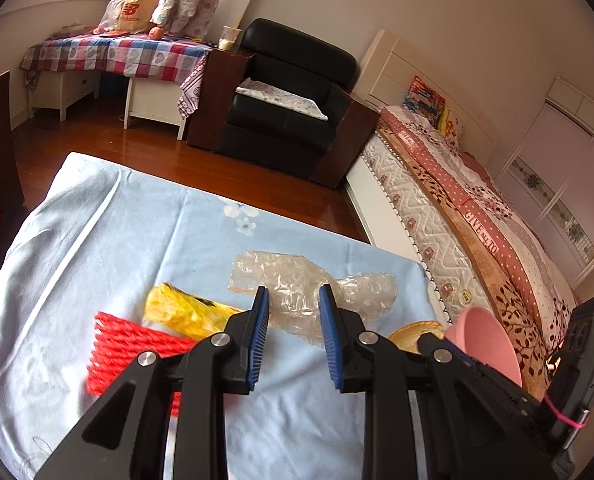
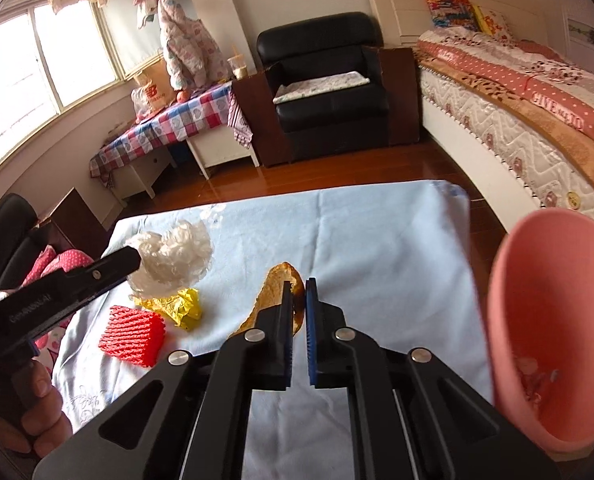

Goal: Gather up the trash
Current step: 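Carry bubble wrap and peel over the pink bucket and open both tools, then move both open tools back toward the red foam net and yellow bag, then grasp the red foam net with the left tool while the right tool grasps the yellow bag, then lift the red foam net with the left tool while the right tool lifts the yellow bag, then carry the red net and yellow bag over the pink bucket with both tools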

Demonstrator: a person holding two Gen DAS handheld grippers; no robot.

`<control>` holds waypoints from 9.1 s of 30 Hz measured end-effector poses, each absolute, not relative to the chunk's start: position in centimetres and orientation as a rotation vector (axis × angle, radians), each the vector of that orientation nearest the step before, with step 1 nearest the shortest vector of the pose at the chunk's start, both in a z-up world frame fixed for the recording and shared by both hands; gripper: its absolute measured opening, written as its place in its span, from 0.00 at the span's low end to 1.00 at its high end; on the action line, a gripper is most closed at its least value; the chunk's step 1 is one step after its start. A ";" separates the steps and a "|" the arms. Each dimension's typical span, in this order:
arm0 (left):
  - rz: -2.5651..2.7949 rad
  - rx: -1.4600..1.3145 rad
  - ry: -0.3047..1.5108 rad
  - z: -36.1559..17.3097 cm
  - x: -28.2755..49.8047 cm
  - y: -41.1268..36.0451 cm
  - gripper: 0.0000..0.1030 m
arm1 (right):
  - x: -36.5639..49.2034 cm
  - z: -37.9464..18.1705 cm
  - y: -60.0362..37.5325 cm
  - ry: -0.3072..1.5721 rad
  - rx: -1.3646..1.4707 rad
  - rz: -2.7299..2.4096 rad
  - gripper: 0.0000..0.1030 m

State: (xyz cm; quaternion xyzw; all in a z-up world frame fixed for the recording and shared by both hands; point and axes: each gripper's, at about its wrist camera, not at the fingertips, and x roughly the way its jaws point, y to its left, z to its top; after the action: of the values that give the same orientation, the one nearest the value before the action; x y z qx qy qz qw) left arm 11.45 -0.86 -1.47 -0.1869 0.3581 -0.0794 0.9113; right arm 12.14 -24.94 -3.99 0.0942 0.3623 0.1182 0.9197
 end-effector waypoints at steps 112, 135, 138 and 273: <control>0.101 -0.383 0.829 -4.5 2.2 2.7 0.52 | 4.4 -2.2 -26.0 0.666 0.156 0.280 0.24; 0.225 -0.452 0.904 -8.5 8.1 6.7 0.06 | 9.8 -4.1 -17.5 0.748 0.031 0.507 0.24; 0.227 -0.450 0.880 -8.0 7.9 7.8 0.05 | 10.6 -4.7 -15.7 0.769 -0.013 0.546 0.24; -0.375 0.070 0.673 2.9 3.8 -25.1 0.08 | 0.6 -1.9 -41.4 0.615 0.314 -0.053 0.07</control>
State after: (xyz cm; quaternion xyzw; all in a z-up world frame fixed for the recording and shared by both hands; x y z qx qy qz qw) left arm 3.85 -25.07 2.95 0.0342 0.3280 -0.1831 0.9261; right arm 0.58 -41.40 -1.94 0.1536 0.3015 -0.0259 0.9407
